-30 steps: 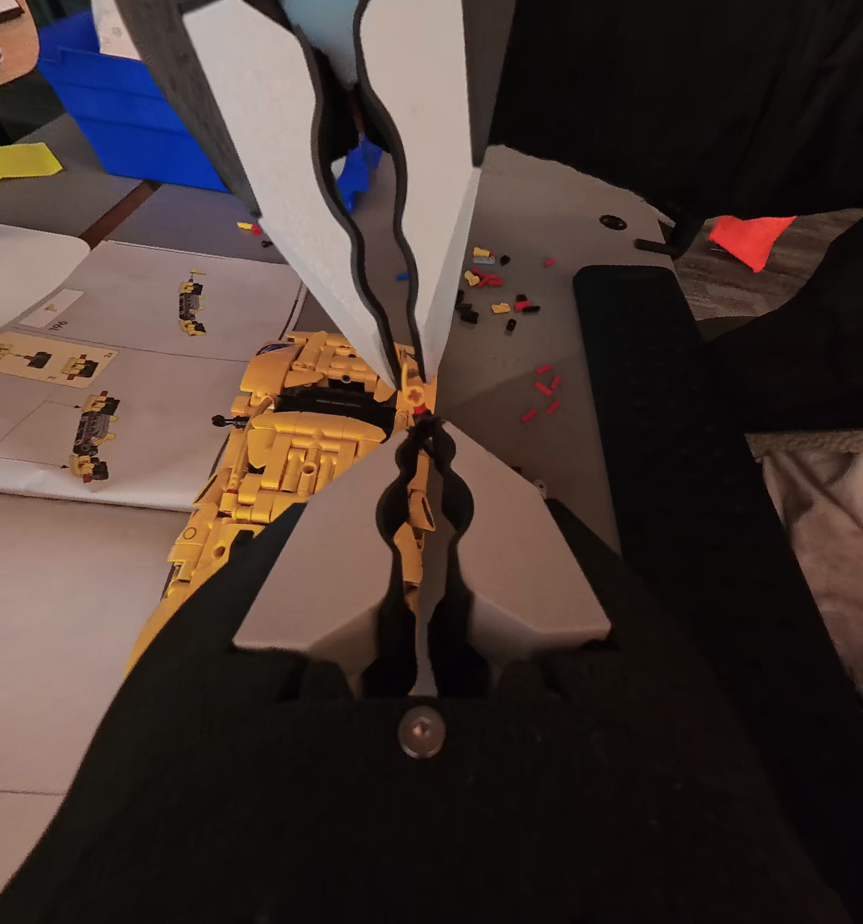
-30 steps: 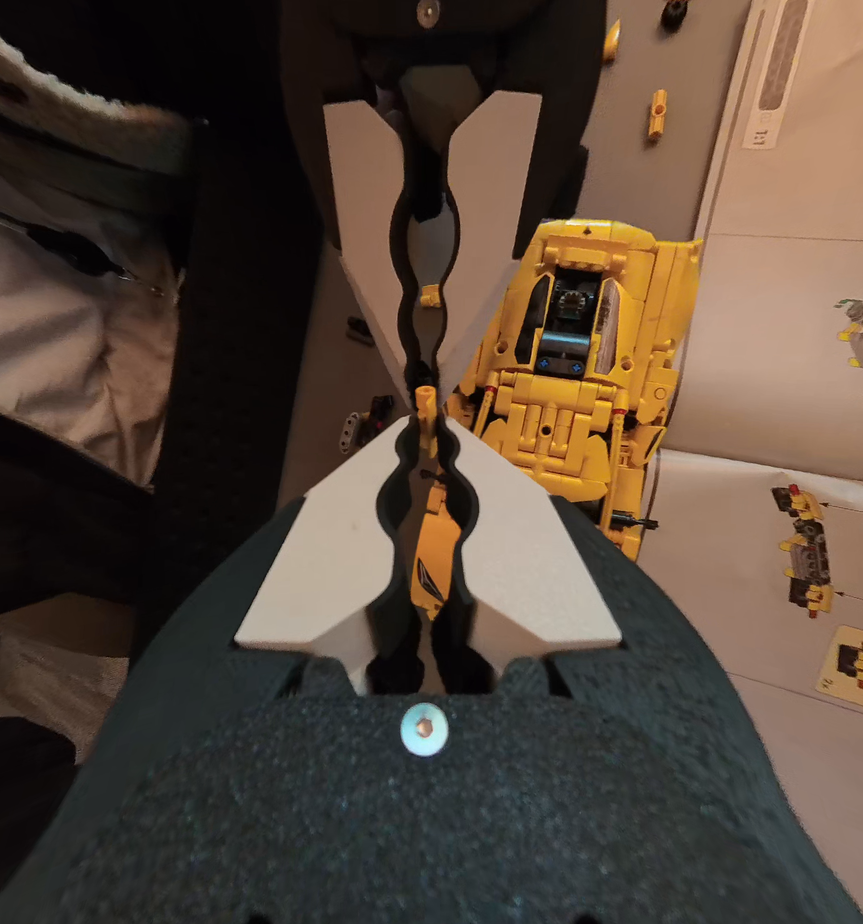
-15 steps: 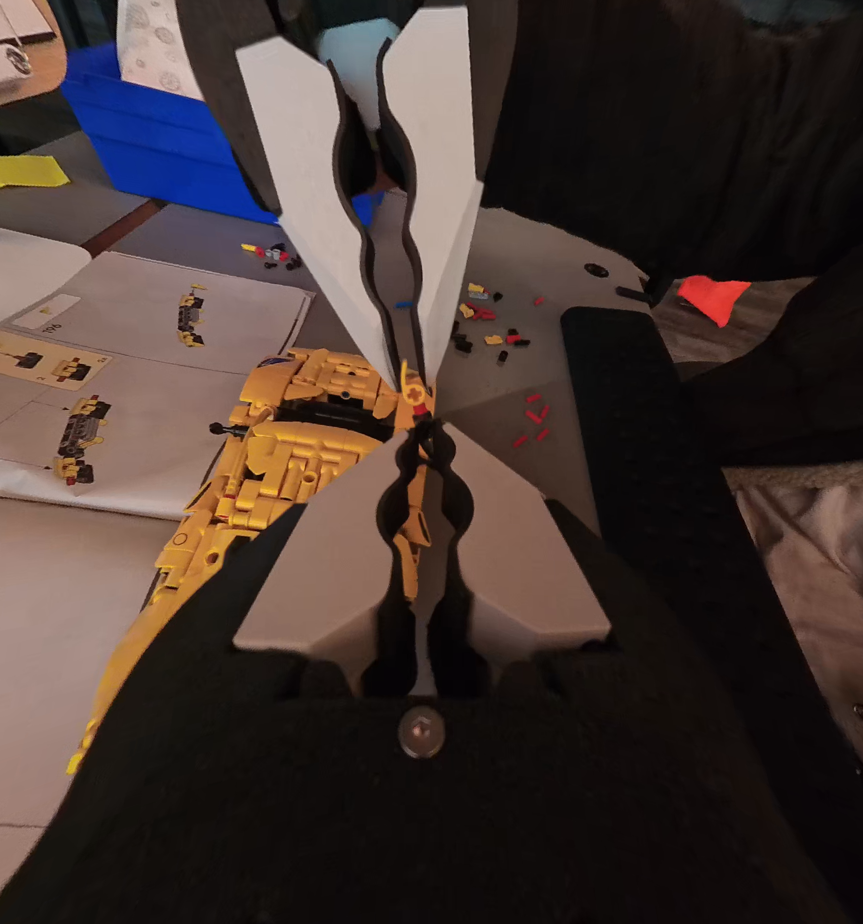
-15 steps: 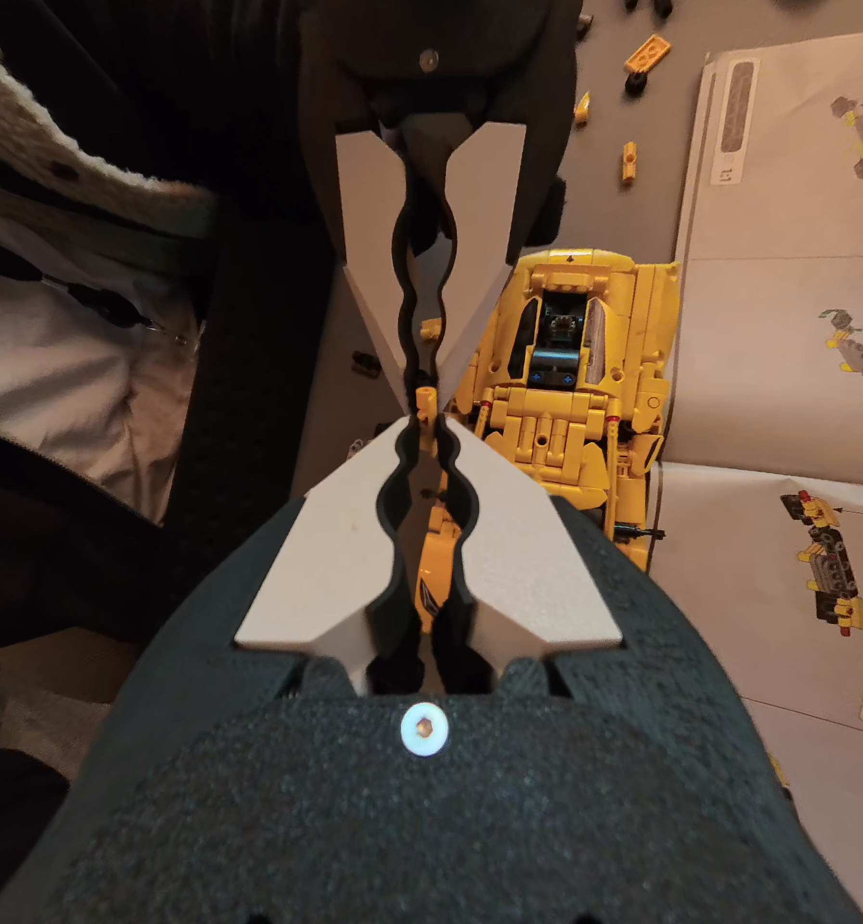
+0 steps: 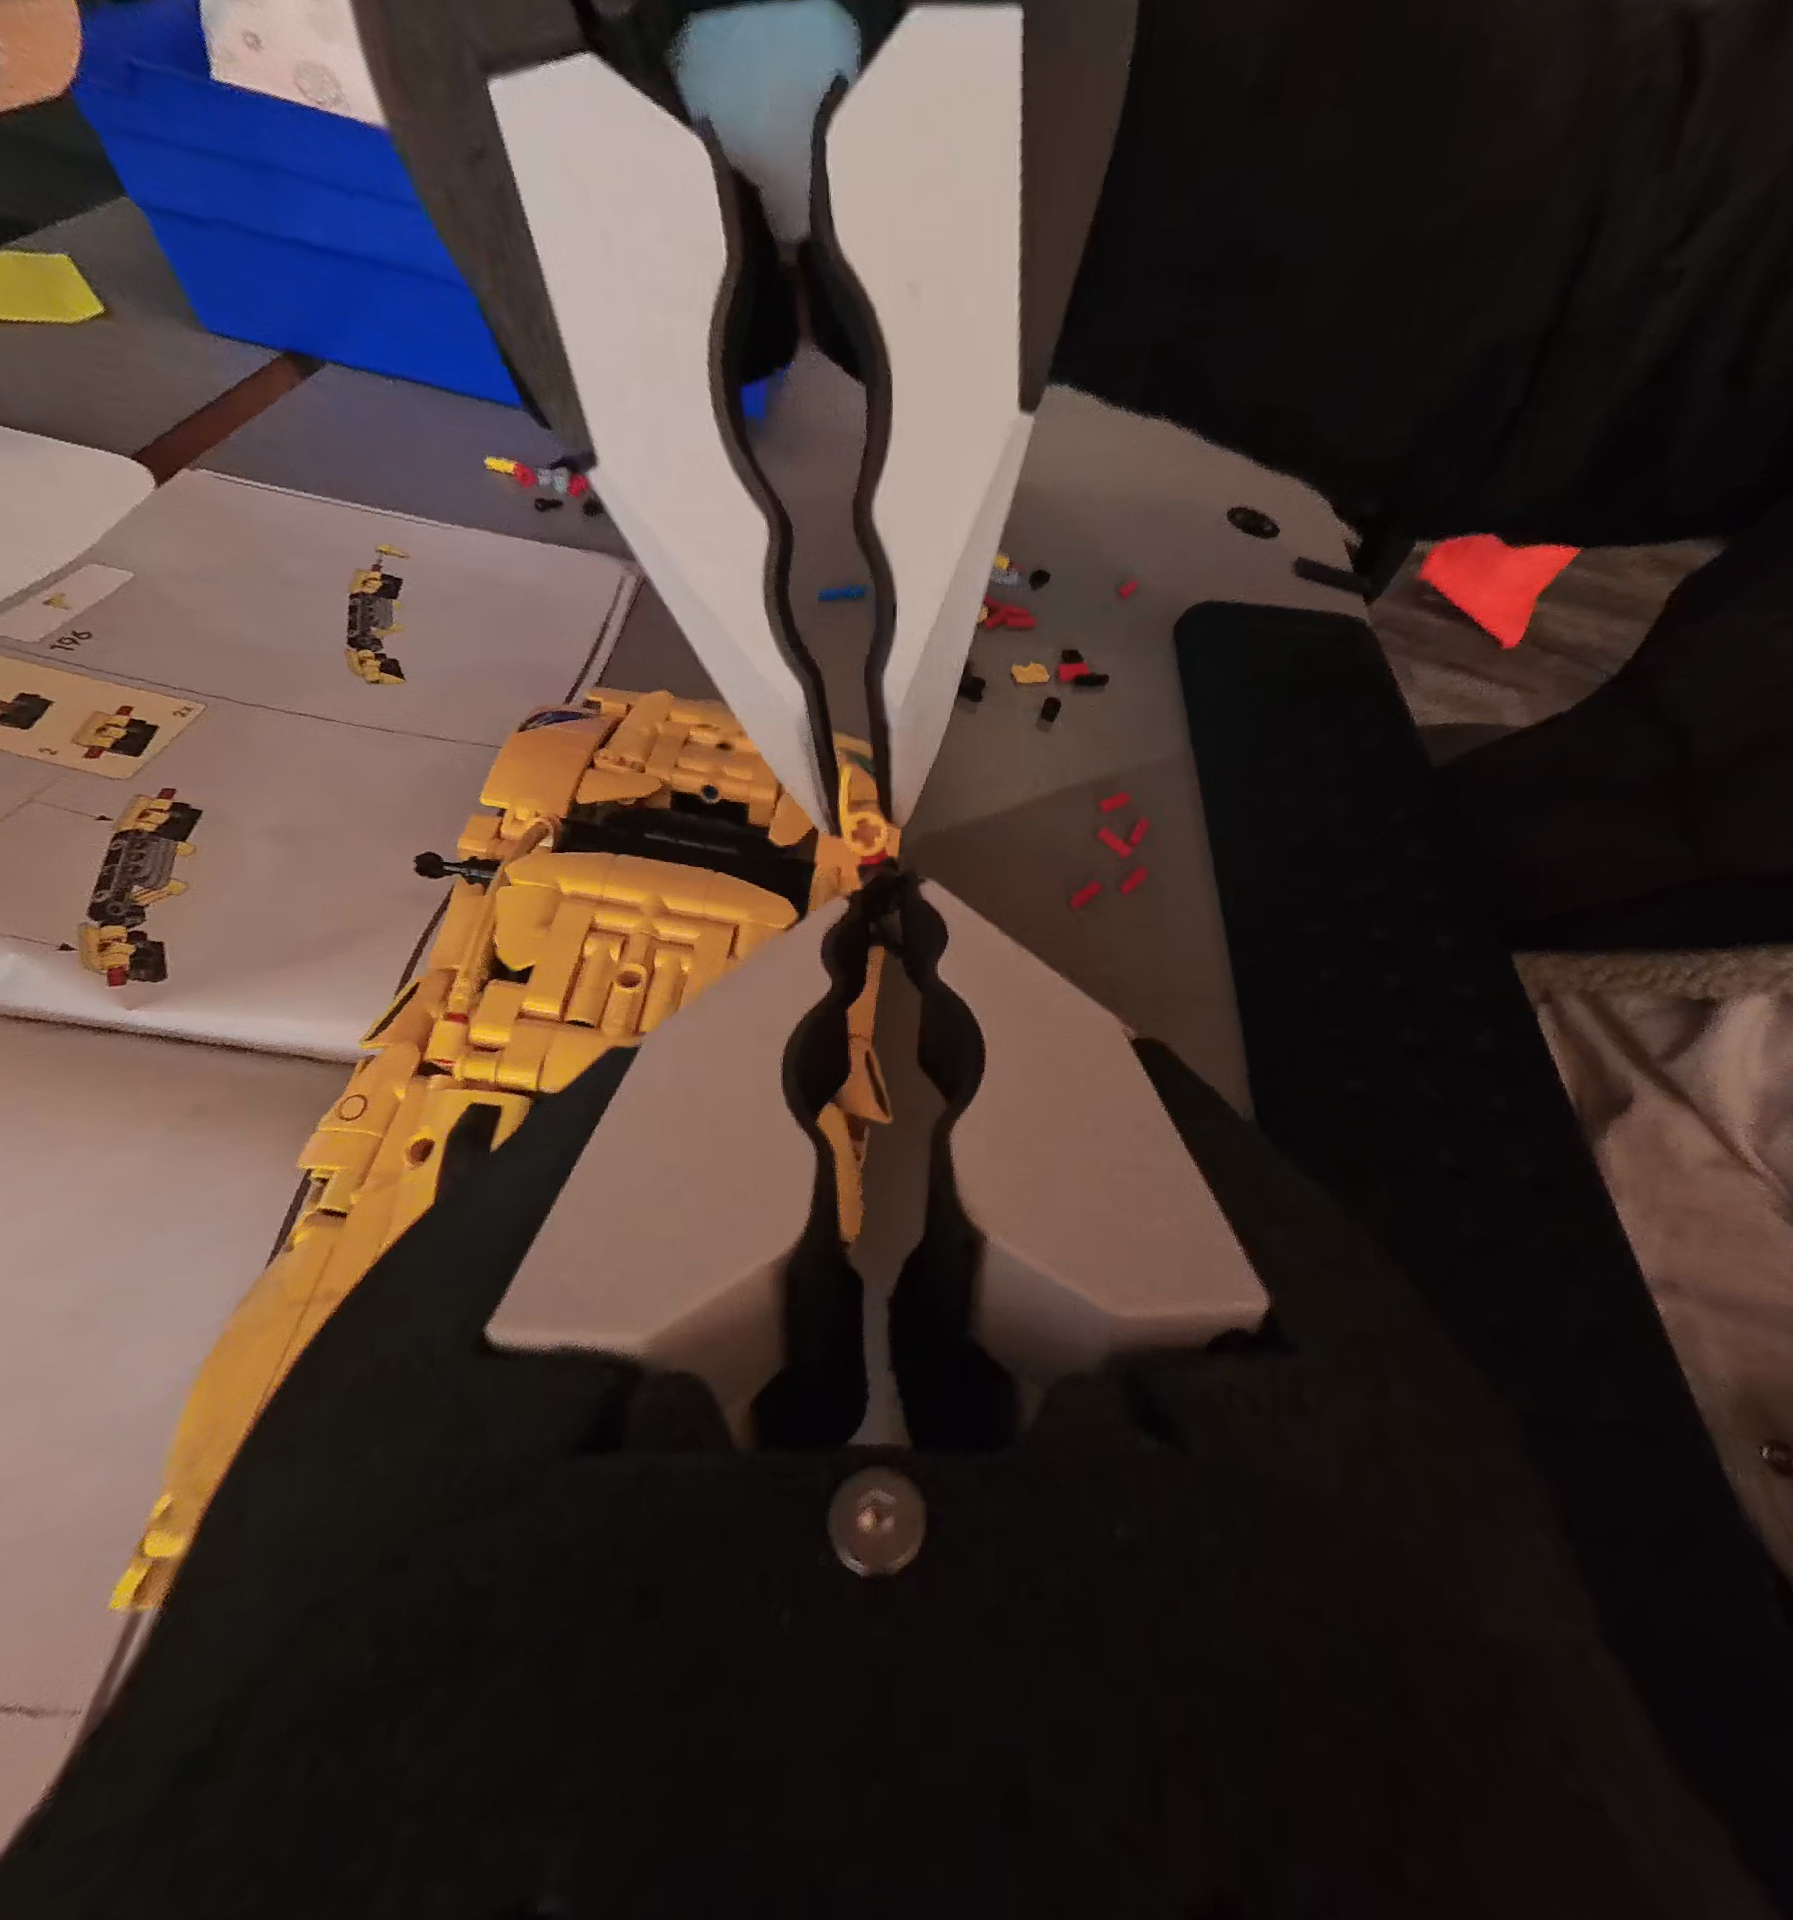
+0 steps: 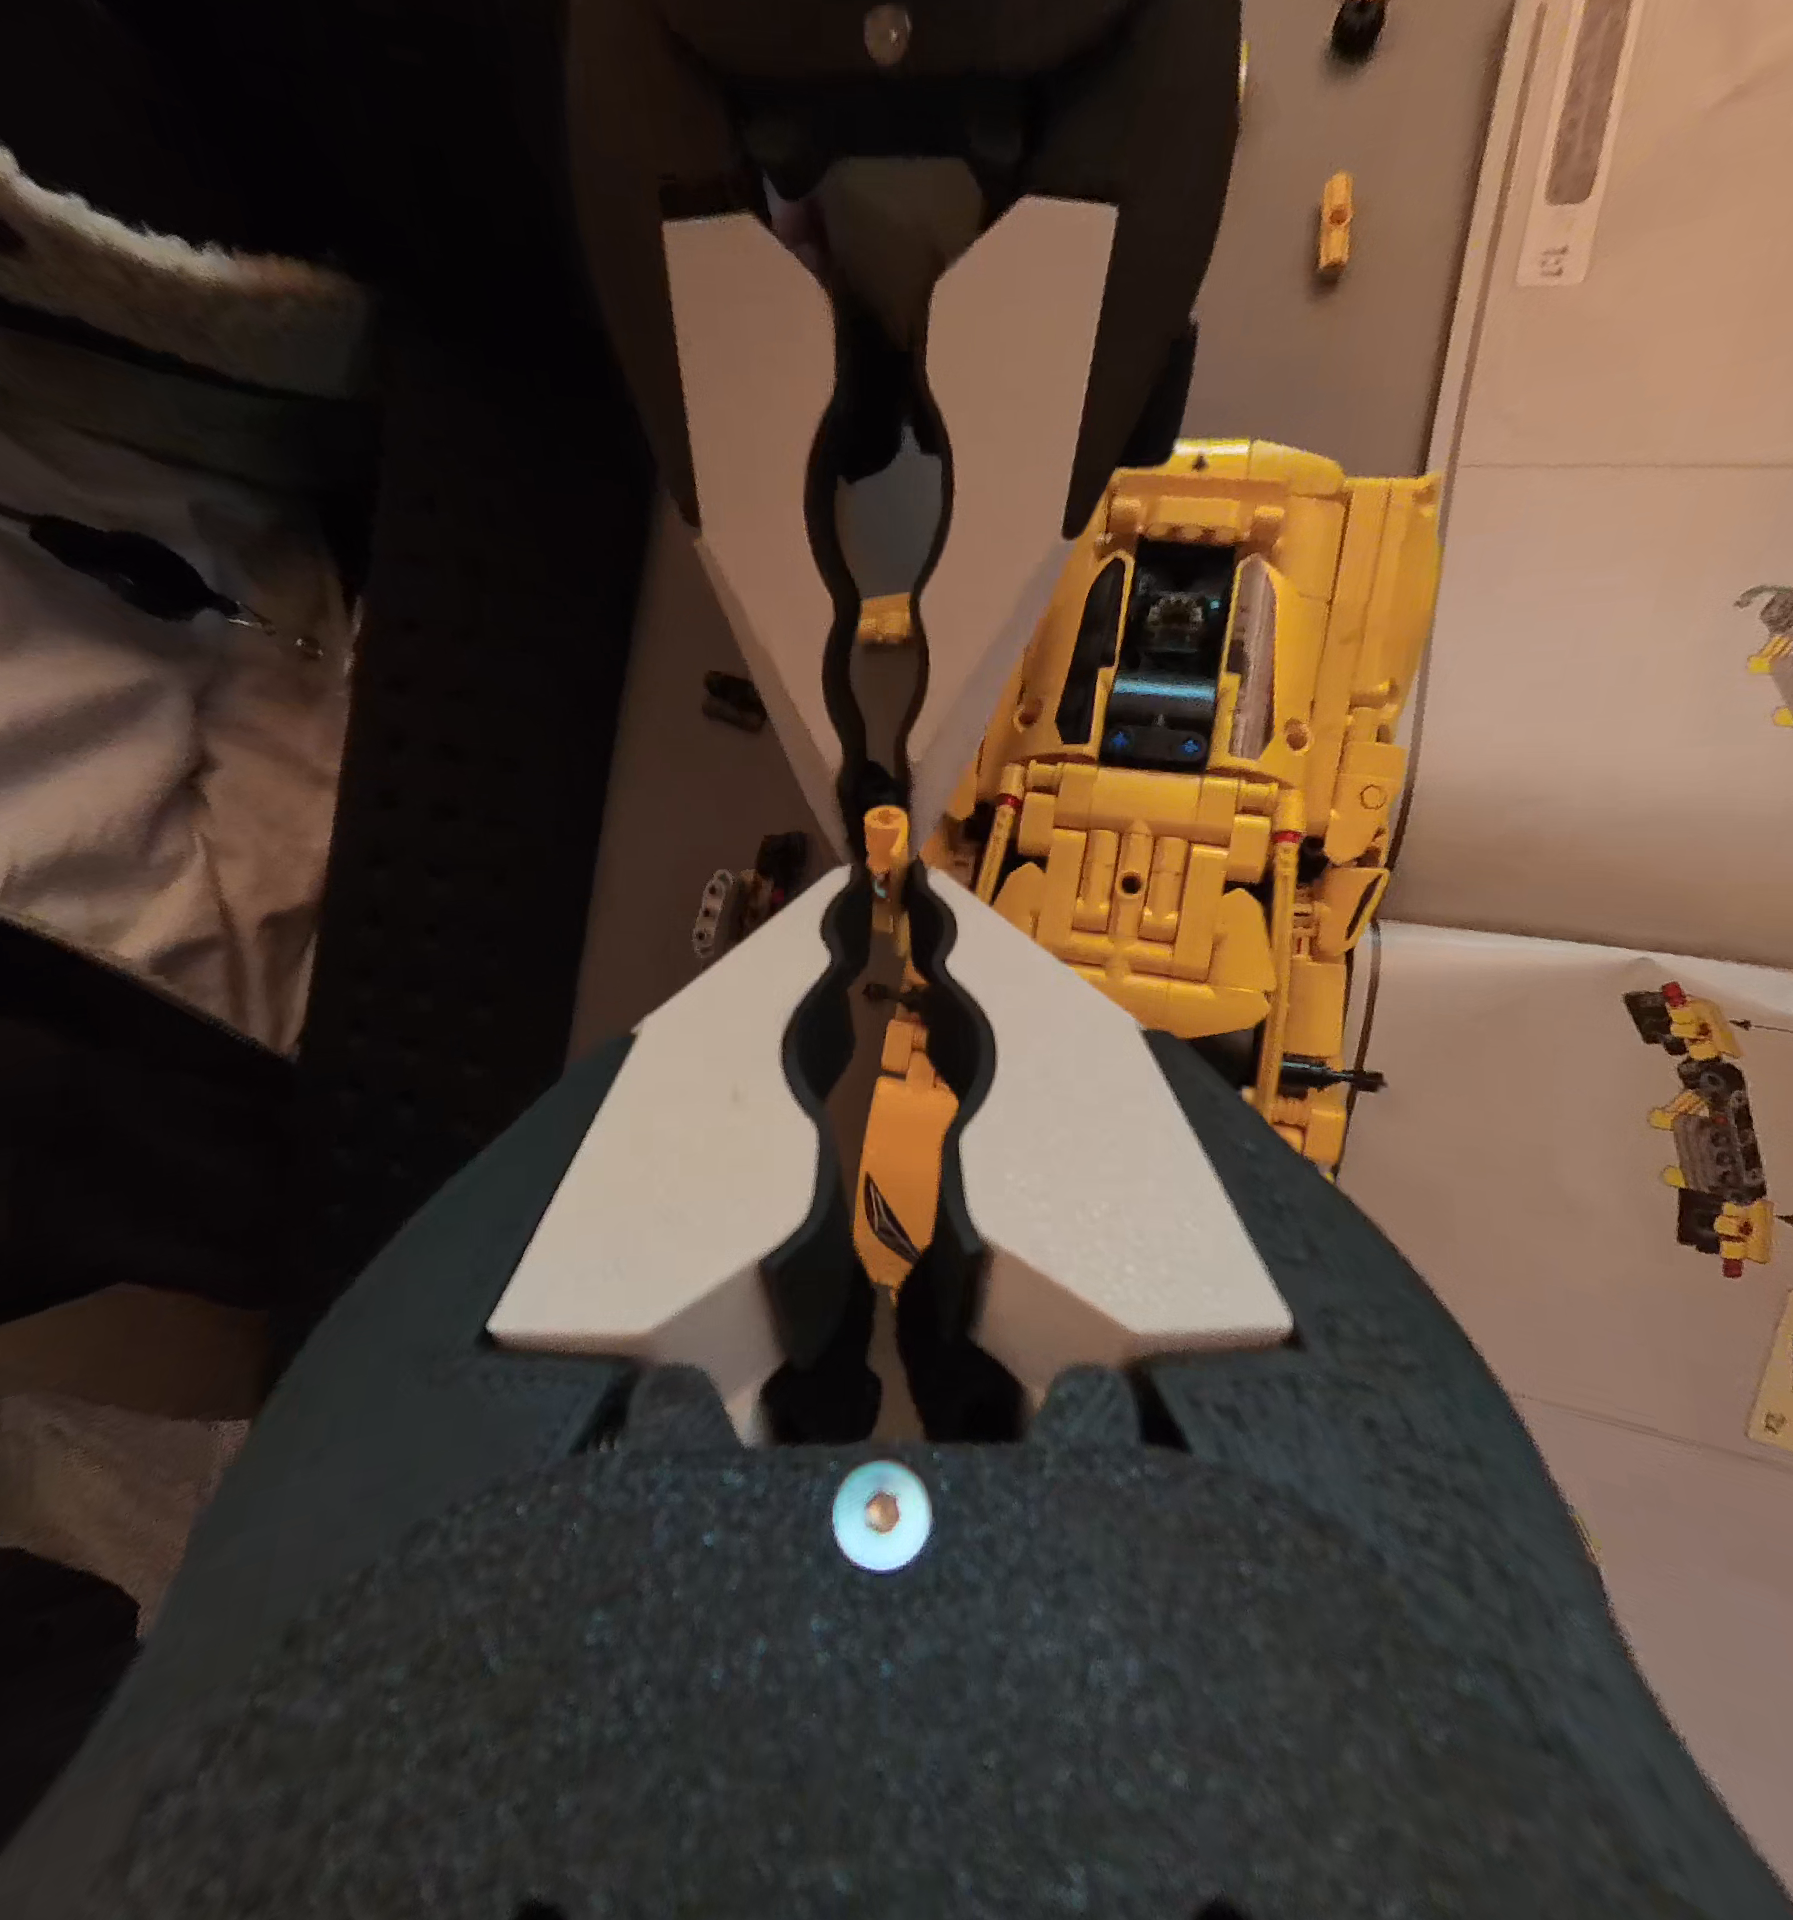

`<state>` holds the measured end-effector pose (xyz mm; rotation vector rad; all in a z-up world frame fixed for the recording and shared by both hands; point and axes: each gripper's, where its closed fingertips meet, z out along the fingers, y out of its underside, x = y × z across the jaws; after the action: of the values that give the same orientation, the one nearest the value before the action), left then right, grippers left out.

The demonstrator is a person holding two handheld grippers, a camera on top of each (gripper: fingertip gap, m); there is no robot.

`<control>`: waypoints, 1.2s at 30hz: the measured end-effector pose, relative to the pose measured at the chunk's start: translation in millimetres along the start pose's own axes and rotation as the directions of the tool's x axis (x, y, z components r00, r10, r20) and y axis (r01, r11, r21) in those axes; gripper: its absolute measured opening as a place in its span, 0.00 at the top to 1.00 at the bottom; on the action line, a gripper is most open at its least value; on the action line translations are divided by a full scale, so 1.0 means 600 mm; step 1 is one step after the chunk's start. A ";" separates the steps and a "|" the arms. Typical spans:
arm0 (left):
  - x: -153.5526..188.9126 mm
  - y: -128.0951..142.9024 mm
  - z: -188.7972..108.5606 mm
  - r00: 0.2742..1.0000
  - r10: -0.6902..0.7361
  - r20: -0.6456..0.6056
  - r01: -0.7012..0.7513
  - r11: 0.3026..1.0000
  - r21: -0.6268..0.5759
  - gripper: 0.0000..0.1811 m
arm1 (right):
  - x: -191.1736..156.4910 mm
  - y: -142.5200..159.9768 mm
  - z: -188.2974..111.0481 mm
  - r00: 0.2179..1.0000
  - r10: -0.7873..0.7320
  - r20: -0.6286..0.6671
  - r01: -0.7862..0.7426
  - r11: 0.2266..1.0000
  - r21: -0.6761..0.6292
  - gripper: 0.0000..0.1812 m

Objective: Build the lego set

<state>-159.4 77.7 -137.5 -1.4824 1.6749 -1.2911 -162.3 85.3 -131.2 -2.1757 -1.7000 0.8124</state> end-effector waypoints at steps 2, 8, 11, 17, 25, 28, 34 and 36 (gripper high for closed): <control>0.002 -0.003 0.002 1.000 -0.015 -0.010 0.015 1.000 0.017 0.98 | -0.002 0.002 -0.003 1.000 0.012 0.011 -0.012 1.000 0.005 0.97; -0.017 -0.035 -0.020 0.990 -0.139 -0.025 0.141 0.977 0.163 0.97 | 0.016 -0.027 -0.028 0.986 -0.052 -0.160 0.071 0.991 0.115 0.94; -0.042 -0.049 -0.042 0.959 -0.275 -0.063 0.281 0.921 0.270 0.97 | 0.029 -0.061 -0.053 0.911 -0.100 -0.401 0.202 0.954 0.222 0.81; -0.047 -0.055 -0.056 0.918 -0.362 -0.161 0.395 0.860 0.323 0.97 | 0.052 -0.074 -0.059 0.603 -0.041 -0.796 0.372 0.898 0.235 0.75; -0.030 -0.046 -0.031 0.917 -0.359 -0.175 0.394 0.882 0.260 0.97 | 0.060 -0.050 -0.009 0.592 -0.084 -0.801 0.299 0.946 0.122 0.69; -0.024 -0.043 -0.025 0.910 -0.366 -0.194 0.406 0.882 0.239 0.97 | 0.066 -0.037 -0.006 0.546 -0.119 -0.829 0.288 0.956 0.053 0.74; -0.022 -0.043 -0.020 0.893 -0.397 -0.211 0.440 0.867 0.234 0.97 | 0.068 -0.034 -0.016 0.488 -0.143 -0.861 0.315 0.949 0.021 0.79; -0.024 -0.041 -0.019 0.892 -0.403 -0.206 0.445 0.864 0.234 0.97 | 0.071 -0.032 -0.016 0.459 -0.170 -0.872 0.315 0.949 -0.019 0.79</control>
<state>-155.7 96.5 -113.6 -1.6698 1.2158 -1.8313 -165.6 132.5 -124.7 -1.6568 -1.2557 -0.2732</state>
